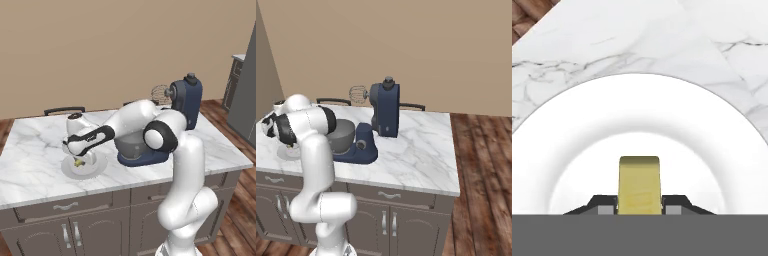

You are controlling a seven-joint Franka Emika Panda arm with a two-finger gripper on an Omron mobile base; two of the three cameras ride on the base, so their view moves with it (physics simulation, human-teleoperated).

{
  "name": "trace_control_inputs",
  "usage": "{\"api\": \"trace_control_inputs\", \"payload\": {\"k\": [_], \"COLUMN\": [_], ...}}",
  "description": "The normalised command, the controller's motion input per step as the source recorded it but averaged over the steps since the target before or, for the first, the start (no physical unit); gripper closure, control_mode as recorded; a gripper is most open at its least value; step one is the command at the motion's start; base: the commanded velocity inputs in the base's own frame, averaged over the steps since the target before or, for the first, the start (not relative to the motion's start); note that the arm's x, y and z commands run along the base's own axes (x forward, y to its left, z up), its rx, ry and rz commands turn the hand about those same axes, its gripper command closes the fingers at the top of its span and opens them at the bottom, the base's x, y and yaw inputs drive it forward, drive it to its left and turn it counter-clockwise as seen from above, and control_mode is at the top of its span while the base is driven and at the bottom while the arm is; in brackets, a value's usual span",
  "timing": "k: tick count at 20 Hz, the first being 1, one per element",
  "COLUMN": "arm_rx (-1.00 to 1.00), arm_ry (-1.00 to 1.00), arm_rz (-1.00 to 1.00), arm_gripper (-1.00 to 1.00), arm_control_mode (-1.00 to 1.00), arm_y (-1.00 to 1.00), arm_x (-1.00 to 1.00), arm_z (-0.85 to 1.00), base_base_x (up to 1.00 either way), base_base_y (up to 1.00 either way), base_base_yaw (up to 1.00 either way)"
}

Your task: Add butter and sugar cubes to the stand mixer bowl and then turn on the stand mixer to begin making frosting.

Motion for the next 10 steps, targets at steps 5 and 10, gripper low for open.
{"api": "trace_control_inputs", "payload": {"k": [5,10], "arm_rx": [0.12,0.03], "arm_ry": [-0.11,-0.07], "arm_rz": [-0.07,-0.13], "arm_gripper": [1.0,1.0], "arm_control_mode": [-1.0,-1.0], "arm_y": [-0.19,-0.59], "arm_x": [-0.04,0.0], "arm_z": [1.0,0.94], "base_base_x": [0.0,0.0], "base_base_y": [0.0,0.0], "base_base_yaw": [0.0,0.0]}}
